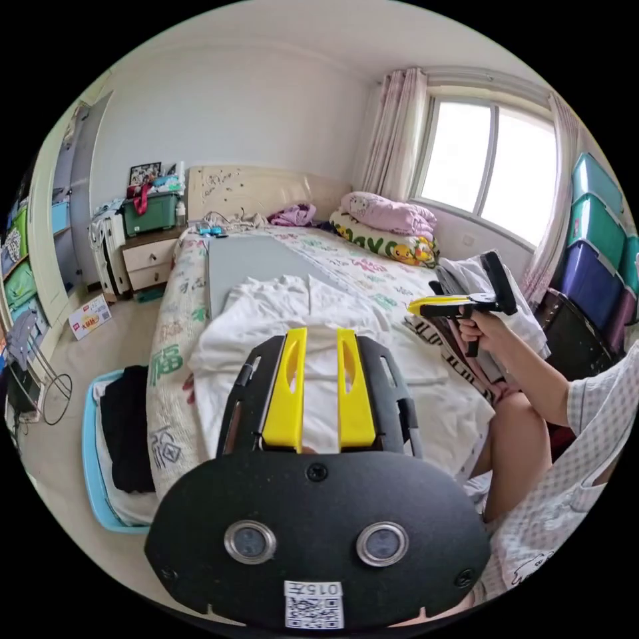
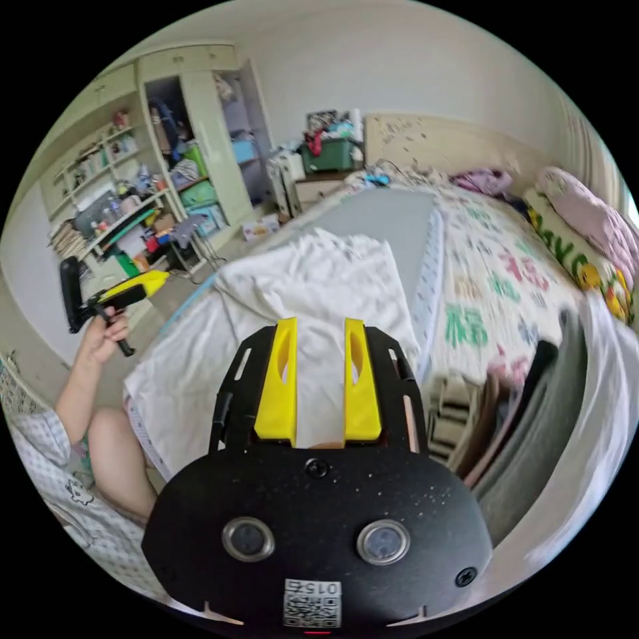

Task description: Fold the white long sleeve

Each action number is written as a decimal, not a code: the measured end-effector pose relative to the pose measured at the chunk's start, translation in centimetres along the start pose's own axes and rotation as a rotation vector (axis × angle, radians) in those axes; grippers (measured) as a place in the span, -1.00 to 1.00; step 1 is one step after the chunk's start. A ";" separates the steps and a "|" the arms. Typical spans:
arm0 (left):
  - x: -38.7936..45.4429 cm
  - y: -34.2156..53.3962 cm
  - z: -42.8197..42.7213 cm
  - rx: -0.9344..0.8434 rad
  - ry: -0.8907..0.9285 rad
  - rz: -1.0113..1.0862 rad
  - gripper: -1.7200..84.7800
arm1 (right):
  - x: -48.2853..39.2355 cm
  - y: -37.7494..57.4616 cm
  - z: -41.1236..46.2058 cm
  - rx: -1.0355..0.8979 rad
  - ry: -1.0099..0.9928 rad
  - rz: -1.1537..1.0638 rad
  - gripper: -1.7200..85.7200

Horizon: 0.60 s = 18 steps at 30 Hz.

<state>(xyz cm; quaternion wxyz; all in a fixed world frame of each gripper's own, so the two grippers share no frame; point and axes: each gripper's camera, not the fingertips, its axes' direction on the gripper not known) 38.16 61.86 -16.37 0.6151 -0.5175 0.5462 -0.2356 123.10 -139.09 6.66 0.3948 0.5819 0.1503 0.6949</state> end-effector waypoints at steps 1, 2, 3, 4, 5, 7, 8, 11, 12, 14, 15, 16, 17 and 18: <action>0.4 0.9 0.0 -0.024 0.009 0.003 -0.78 | 1.8 2.3 0.5 -0.041 0.042 0.066 -0.73; 1.2 2.4 0.0 -0.060 0.027 -0.011 -0.77 | 2.6 3.2 0.6 -0.058 0.056 0.096 -0.74; 1.9 3.5 -0.1 -0.082 0.052 -0.033 -0.76 | 4.0 4.5 0.5 -0.097 0.080 0.139 -0.74; 2.4 3.9 0.0 -0.087 0.070 -0.037 -0.76 | 5.0 5.1 0.2 -0.134 0.112 0.164 -0.74; 3.4 4.5 0.1 -0.095 0.111 -0.020 -0.76 | 5.5 5.3 0.1 -0.175 0.147 0.158 -0.73; 4.9 5.1 0.8 -0.108 0.147 0.008 -0.76 | 6.3 5.7 0.2 -0.252 0.183 0.162 -0.71; 5.9 5.6 1.3 -0.102 0.163 0.036 -0.76 | 6.6 5.9 0.3 -0.275 0.180 0.160 -0.71; 8.0 6.9 2.8 -0.086 0.202 0.046 -0.76 | 7.3 5.7 -0.9 -0.334 0.083 0.135 -0.71; 8.9 6.6 3.3 -0.084 0.241 0.061 -0.76 | 7.2 5.0 -1.8 -0.362 0.083 0.089 -0.74; 10.4 6.1 3.7 -0.057 0.267 0.105 -0.75 | 7.1 4.0 -3.5 -0.385 0.094 0.030 -0.81; 11.3 5.8 4.2 -0.055 0.261 0.138 -0.74 | 7.4 3.8 -4.7 -0.377 0.079 0.014 -0.87; 11.8 5.7 4.4 -0.060 0.261 0.153 -0.73 | 8.2 3.8 -6.0 -0.362 0.043 0.016 -0.90; 12.6 5.7 5.0 -0.071 0.269 0.174 -0.73 | 9.3 3.9 -7.2 -0.352 0.013 0.040 -0.93; 13.4 5.7 5.5 -0.085 0.284 0.189 -0.72 | 9.9 3.9 -7.8 -0.350 0.001 0.052 -0.94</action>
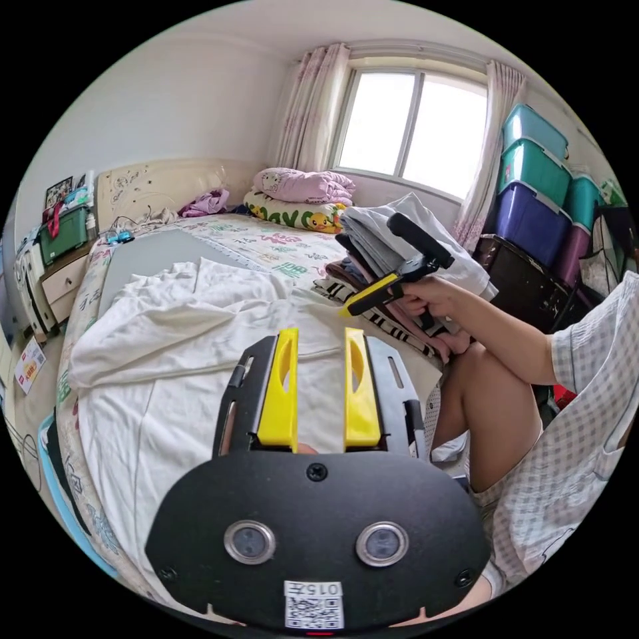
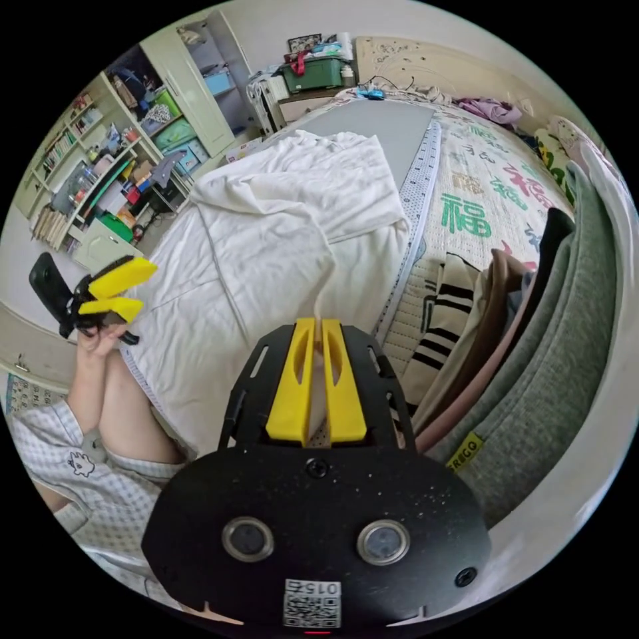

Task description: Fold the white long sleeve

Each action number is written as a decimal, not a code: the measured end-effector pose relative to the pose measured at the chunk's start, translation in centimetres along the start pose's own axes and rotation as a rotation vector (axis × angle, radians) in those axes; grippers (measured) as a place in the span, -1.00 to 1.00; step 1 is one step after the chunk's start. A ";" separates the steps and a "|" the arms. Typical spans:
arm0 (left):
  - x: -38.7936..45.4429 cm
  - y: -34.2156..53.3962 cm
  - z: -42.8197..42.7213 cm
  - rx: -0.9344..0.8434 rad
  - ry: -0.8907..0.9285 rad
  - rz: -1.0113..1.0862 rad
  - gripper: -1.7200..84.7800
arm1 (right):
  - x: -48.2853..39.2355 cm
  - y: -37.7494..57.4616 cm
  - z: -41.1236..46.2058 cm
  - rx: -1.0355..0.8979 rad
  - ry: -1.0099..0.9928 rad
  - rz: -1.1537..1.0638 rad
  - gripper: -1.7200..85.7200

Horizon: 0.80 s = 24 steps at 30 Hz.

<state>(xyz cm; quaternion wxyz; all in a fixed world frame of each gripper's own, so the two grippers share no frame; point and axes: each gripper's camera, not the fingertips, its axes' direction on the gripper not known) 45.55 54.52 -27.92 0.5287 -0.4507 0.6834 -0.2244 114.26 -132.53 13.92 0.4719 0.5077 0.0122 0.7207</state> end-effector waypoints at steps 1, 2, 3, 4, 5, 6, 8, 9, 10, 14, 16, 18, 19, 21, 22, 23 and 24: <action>0.3 0.0 0.3 -0.009 0.008 0.007 -0.72 | 1.1 0.4 -1.4 0.019 -0.025 0.013 -0.95; 0.8 0.0 1.0 -0.028 0.016 0.022 -0.72 | 1.7 0.6 -2.2 0.038 -0.040 0.016 -0.95; 1.4 0.0 1.5 -0.049 0.012 0.037 -0.72 | 2.7 1.1 -3.9 0.078 -0.083 0.017 -0.96; 1.7 0.1 1.7 -0.058 0.009 0.045 -0.71 | 3.7 1.4 -5.6 0.110 -0.139 0.018 -0.96; 2.3 0.1 2.1 -0.077 0.002 0.065 -0.71 | 4.6 1.9 -7.4 0.138 -0.185 0.017 -0.96; 2.8 0.2 2.3 -0.091 -0.008 0.082 -0.71 | 5.0 2.1 -8.2 0.158 -0.201 0.016 -0.97; 3.5 0.3 2.4 -0.088 -0.016 0.093 -0.70 | 6.1 3.0 -10.6 0.214 -0.257 0.017 -0.97; 3.9 0.3 2.4 -0.080 -0.015 0.095 -0.69 | 6.9 3.5 -12.0 0.250 -0.325 0.016 -0.96; 4.1 0.3 2.4 -0.075 -0.017 0.094 -0.68 | 7.6 4.1 -13.3 0.289 -0.416 0.012 -0.96; 5.0 0.5 2.0 -0.039 -0.005 0.069 -0.62 | 8.6 5.6 -15.8 0.375 -0.656 -0.028 -0.96; 5.4 0.7 1.5 -0.014 -0.033 0.068 -0.61 | 8.2 6.2 -16.7 0.399 -0.731 -0.054 -0.95; 5.7 1.2 0.5 0.030 -0.093 0.053 -0.62 | 7.8 6.7 -16.9 0.411 -0.751 -0.066 -0.95; 5.7 1.3 0.3 0.038 -0.112 0.045 -0.64 | 7.6 7.0 -16.9 0.419 -0.760 -0.073 -0.95; 5.6 1.8 -0.9 0.055 -0.205 0.008 -0.71 | 7.4 7.4 -16.9 0.428 -0.780 -0.088 -0.95; 5.4 1.9 -1.2 0.060 -0.230 -0.005 -0.73 | 7.4 7.7 -16.9 0.437 -0.793 -0.098 -0.95; 5.1 2.2 -2.0 0.079 -0.263 -0.028 -0.79 | 7.4 7.9 -16.8 0.441 -0.799 -0.102 -0.95; 4.6 2.5 -2.9 0.102 -0.278 -0.053 -0.84 | 7.6 8.3 -16.7 0.445 -0.811 -0.106 -0.95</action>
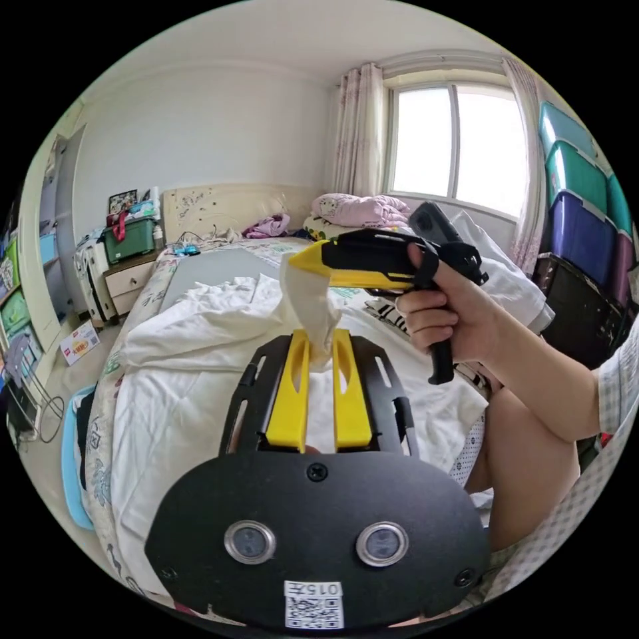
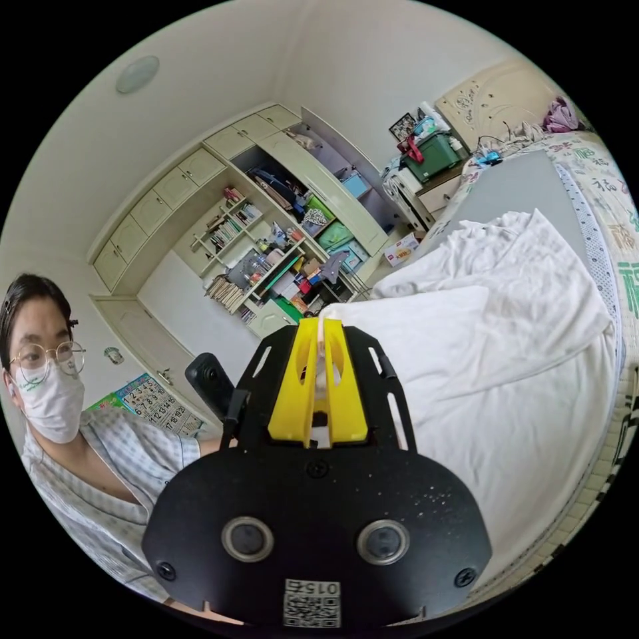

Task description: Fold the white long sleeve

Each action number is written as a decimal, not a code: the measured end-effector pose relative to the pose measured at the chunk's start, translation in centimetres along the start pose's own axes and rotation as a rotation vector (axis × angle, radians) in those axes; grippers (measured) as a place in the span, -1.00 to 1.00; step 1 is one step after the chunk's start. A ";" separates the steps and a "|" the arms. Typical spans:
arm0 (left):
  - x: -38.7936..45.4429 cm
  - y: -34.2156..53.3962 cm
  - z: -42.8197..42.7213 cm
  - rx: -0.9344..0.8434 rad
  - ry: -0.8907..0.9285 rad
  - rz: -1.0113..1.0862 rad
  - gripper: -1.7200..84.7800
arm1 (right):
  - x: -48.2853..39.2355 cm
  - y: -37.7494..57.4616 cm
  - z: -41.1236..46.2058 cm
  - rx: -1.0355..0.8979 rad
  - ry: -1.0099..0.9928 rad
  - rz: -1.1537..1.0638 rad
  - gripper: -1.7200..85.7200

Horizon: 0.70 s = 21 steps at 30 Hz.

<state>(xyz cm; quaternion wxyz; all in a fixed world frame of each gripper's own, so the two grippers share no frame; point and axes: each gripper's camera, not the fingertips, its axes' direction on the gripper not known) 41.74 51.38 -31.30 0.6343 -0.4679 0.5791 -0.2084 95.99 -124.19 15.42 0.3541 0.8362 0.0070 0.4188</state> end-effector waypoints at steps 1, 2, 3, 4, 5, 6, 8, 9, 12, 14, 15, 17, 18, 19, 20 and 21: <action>-0.5 0.1 -0.4 0.009 -0.004 -0.020 -0.86 | 0.1 0.5 -0.1 0.001 -0.016 -0.007 -0.94; -1.5 0.3 -1.1 0.023 -0.003 -0.059 -0.89 | 0.1 0.8 -0.2 0.001 -0.023 -0.015 -0.94; -2.6 0.4 -1.9 0.037 0.008 -0.090 -0.91 | 0.2 1.4 -0.3 -0.001 -0.032 -0.023 -0.93; -3.2 0.5 -2.3 0.045 0.008 -0.108 -0.92 | 0.3 2.1 -0.6 0.001 -0.026 -0.034 -0.92; -4.6 0.7 -3.6 0.075 -0.019 -0.160 -0.93 | 0.0 3.1 -0.9 0.017 -0.003 -0.070 -0.91; -6.4 1.0 -5.5 0.138 -0.093 -0.238 -0.94 | -0.2 3.6 -1.1 0.031 0.019 -0.083 -0.90; -9.8 2.0 -9.1 0.246 -0.213 -0.367 -0.95 | -0.8 5.0 -1.2 0.053 0.113 -0.120 -0.86; -12.2 2.8 -11.6 0.302 -0.258 -0.460 -0.95 | -1.6 5.8 -0.1 0.015 0.175 -0.166 -0.82; -17.0 5.6 -16.8 0.364 -0.314 -0.634 -0.96 | -3.8 8.6 6.6 -0.190 0.252 -0.299 -0.77; -18.4 6.8 -18.7 0.365 -0.327 -0.682 -0.96 | -5.4 11.3 12.4 -0.317 0.249 -0.384 -0.73; -18.8 7.2 -19.5 0.361 -0.328 -0.687 -0.96 | -6.4 13.2 16.7 -0.421 0.229 -0.421 -0.70; -18.9 7.3 -20.2 0.358 -0.338 -0.673 -0.96 | -8.0 16.5 24.4 -0.600 0.218 -0.479 -0.66; -18.8 7.3 -20.5 0.351 -0.346 -0.657 -0.96 | -8.3 17.2 25.9 -0.618 0.224 -0.493 -0.65; -18.8 7.3 -20.6 0.346 -0.348 -0.653 -0.96 | -8.7 18.5 28.7 -0.642 0.240 -0.519 -0.66; -18.9 7.4 -20.7 0.340 -0.343 -0.654 -0.95 | -8.8 19.1 29.9 -0.653 0.248 -0.530 -0.66; -19.1 7.5 -20.9 0.341 -0.329 -0.658 -0.95 | -8.8 20.2 32.4 -0.684 0.257 -0.551 -0.67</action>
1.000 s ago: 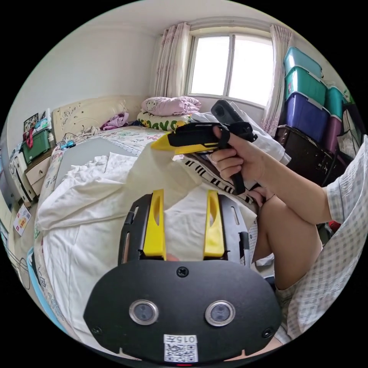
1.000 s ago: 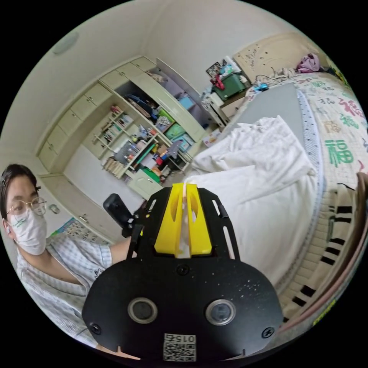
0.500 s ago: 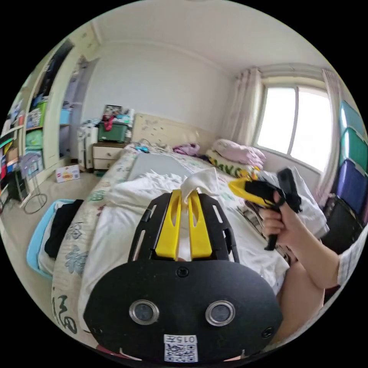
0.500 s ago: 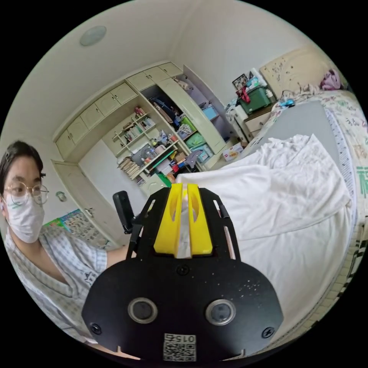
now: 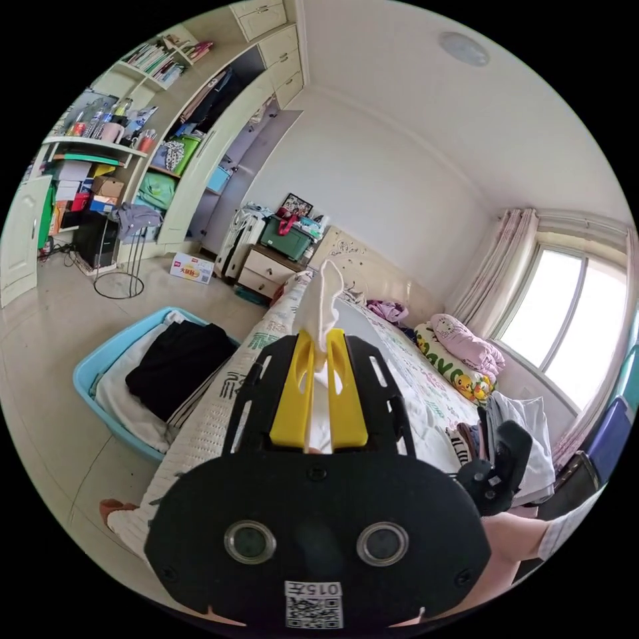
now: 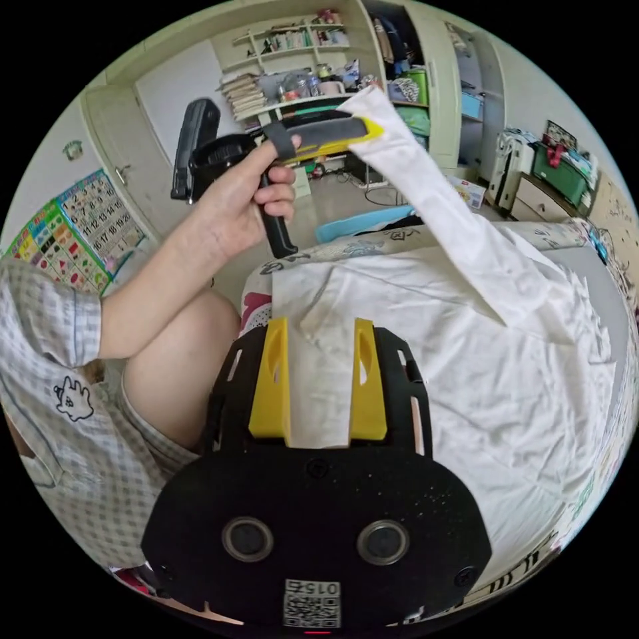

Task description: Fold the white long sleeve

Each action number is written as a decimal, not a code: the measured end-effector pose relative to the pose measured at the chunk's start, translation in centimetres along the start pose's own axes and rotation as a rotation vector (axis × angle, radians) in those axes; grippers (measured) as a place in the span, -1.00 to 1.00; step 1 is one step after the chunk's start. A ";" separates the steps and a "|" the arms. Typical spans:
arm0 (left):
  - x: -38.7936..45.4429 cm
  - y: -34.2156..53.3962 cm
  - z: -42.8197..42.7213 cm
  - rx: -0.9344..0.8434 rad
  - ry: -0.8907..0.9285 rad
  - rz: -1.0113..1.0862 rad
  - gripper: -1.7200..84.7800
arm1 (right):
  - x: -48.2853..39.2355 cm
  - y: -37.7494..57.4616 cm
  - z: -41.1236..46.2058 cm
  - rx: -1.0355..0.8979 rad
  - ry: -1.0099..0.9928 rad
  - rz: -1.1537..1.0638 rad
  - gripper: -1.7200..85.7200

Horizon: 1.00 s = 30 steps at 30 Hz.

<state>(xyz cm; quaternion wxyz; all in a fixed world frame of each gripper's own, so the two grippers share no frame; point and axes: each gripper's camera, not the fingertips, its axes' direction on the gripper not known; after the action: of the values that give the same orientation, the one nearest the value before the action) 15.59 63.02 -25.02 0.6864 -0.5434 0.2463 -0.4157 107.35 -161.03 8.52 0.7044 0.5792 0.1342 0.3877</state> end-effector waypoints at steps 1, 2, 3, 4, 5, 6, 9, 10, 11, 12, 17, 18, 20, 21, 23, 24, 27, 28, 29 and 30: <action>-0.2 0.0 0.0 -0.002 0.007 -0.006 -0.95 | -0.5 -0.7 2.6 -0.044 0.012 -0.009 -0.70; -0.5 -0.1 -0.1 -0.007 0.018 -0.020 -0.95 | -0.6 -1.2 5.0 -0.086 0.042 -0.007 -0.74; -0.7 -0.2 -0.1 -0.012 0.025 -0.029 -0.95 | -0.7 -1.3 5.5 -0.071 0.072 0.000 -0.77; -0.8 -0.2 -0.2 -0.014 0.028 -0.033 -0.95 | -0.5 -1.6 6.4 -0.064 0.087 -0.006 -0.82; -0.9 -0.3 -0.2 -0.013 0.035 -0.041 -0.95 | -0.2 -1.7 6.8 -0.061 0.081 -0.003 -0.84; -0.9 -0.3 -0.1 -0.010 0.043 -0.047 -0.95 | 1.1 -1.8 7.5 -0.049 0.047 0.028 -0.88; -1.1 -0.9 0.0 -0.006 0.047 -0.048 -0.95 | 5.8 -1.5 6.3 0.017 0.025 0.140 -0.89; -1.1 -1.1 0.0 0.000 0.047 -0.038 -0.94 | 8.7 -0.9 3.8 0.063 0.050 0.212 -0.90; -1.4 -1.9 -0.4 0.021 0.039 -0.009 -0.94 | 10.4 -0.4 2.0 0.089 0.073 0.256 -0.90; -2.1 -3.1 -1.3 0.064 0.007 0.012 -0.93 | 13.9 0.9 -2.9 0.145 0.157 0.348 -0.89; -6.9 -7.8 -5.7 0.239 -0.401 -0.035 -0.83 | 25.7 12.5 -28.8 0.278 1.011 0.875 -0.82; -8.2 -8.5 -6.3 0.219 -0.474 -0.089 -0.78 | 26.1 16.9 -32.9 0.301 1.094 1.038 -0.80; -9.1 -8.8 -7.3 0.152 -0.407 -0.107 -0.74 | 21.8 23.8 -35.1 0.489 0.925 1.061 -0.76; -8.8 -8.3 -7.8 0.101 -0.338 -0.069 -0.74 | 20.4 24.8 -34.4 0.499 0.889 1.039 -0.76; -7.5 -6.9 -8.1 -0.018 -0.257 0.006 -0.75 | 15.9 26.4 -30.1 0.454 0.797 0.944 -0.76; -6.6 -5.7 -8.1 -0.112 -0.197 0.053 -0.75 | 12.6 27.1 -26.2 0.412 0.718 0.865 -0.76; -3.7 -2.6 -7.4 -0.367 -0.014 0.168 -0.76 | 4.8 28.4 -15.5 0.282 0.500 0.684 -0.74; -3.0 -2.0 -7.2 -0.412 0.012 0.195 -0.76 | 2.1 28.8 -11.3 0.231 0.424 0.635 -0.73; -1.3 -0.7 -6.8 -0.480 0.042 0.261 -0.76 | 0.8 28.9 -9.4 0.212 0.395 0.615 -0.72; 0.5 0.5 -6.4 -0.530 0.046 0.343 -0.76 | -1.5 29.1 -5.8 0.168 0.347 0.565 -0.71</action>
<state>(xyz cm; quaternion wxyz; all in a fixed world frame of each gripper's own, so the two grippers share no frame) 10.93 59.20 -27.30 0.5752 -0.6445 0.4496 -0.2270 91.32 -157.10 33.24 0.4857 0.5747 0.1177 0.6481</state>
